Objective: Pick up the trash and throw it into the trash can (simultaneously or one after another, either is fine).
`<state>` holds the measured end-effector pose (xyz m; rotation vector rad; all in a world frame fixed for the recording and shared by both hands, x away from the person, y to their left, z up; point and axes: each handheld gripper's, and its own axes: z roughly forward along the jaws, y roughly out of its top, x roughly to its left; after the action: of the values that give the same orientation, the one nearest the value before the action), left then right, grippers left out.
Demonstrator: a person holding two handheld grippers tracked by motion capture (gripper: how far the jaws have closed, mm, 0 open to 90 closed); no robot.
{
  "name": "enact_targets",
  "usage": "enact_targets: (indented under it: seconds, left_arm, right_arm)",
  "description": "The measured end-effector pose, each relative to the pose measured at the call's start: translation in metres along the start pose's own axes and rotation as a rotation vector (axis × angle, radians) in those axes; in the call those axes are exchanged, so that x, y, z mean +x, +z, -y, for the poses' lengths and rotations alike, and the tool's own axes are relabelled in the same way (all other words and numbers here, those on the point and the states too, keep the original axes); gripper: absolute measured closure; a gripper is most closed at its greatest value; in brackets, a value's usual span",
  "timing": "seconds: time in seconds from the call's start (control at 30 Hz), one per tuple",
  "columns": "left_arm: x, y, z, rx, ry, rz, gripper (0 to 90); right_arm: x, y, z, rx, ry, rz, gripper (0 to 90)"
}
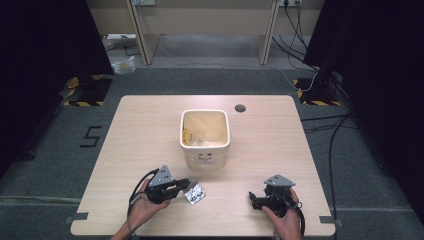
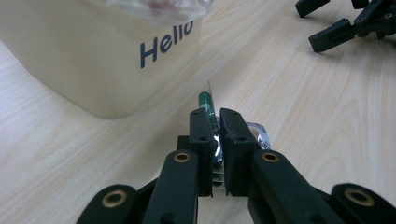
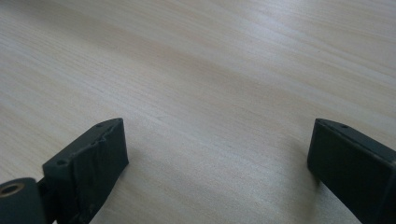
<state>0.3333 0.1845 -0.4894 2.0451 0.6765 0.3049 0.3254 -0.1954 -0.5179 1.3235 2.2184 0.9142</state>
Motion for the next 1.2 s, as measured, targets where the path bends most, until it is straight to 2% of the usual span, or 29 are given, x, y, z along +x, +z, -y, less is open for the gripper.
enact_targets:
  seconds: [0.17, 0.37, 0.6, 0.93, 1.2]
  left_arm:
    - [-0.004, -0.003, -0.006, -0.001, 0.024, 0.007, 83.7]
    - [-0.004, -0.005, -0.009, -0.004, 0.025, 0.017, 83.7]
    - [-0.001, -0.010, -0.015, -0.010, 0.029, 0.016, 83.8]
    - [0.007, -0.027, -0.028, -0.042, 0.029, 0.004, 83.8]
    - [0.013, -0.037, -0.036, -0.046, 0.034, 0.005, 83.8]
  right_arm:
    - [0.000, 0.000, 0.000, 0.000, 0.000, 0.000, 5.3]
    - [0.000, 0.000, 0.000, 0.000, 0.000, 0.000, 5.3]
    - [0.000, 0.000, 0.000, 0.000, 0.000, 0.000, 5.3]
    - [0.000, 0.000, 0.000, 0.000, 0.000, 0.000, 5.3]
    - [0.000, 0.000, 0.000, 0.000, 0.000, 0.000, 5.2]
